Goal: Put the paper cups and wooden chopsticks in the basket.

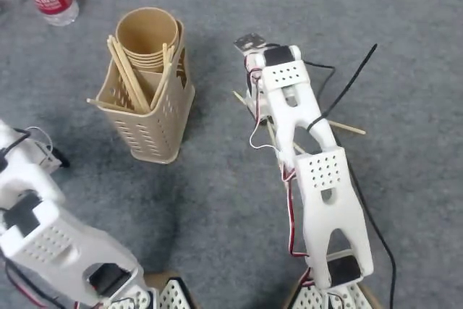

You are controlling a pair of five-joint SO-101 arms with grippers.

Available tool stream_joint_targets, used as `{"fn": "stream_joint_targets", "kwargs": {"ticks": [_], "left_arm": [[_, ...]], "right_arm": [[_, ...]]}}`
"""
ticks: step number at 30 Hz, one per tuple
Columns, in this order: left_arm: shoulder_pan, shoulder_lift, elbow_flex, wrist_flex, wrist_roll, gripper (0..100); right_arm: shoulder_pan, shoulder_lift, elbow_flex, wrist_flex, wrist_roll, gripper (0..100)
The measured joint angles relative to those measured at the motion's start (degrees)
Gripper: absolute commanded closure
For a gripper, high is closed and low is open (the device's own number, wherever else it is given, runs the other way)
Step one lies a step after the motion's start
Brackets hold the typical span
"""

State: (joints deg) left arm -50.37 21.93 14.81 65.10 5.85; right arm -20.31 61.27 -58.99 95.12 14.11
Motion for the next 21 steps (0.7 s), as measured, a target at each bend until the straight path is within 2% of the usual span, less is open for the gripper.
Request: {"fn": "stream_joint_targets", "kwargs": {"ticks": [5,13,21], "left_arm": [[0.0,0.0,0.0,0.0,0.0,73],[0.0,0.0,0.0,0.0,0.0,73],[0.0,0.0,0.0,0.0,0.0,73]], "right_arm": [[0.8,0.1,-4.8,5.3,4.1,99.1],[1.4,-9.4,-7.8,5.5,15.0,99.1],[0.5,-25.4,-7.8,5.5,16.4,99.1]]}}
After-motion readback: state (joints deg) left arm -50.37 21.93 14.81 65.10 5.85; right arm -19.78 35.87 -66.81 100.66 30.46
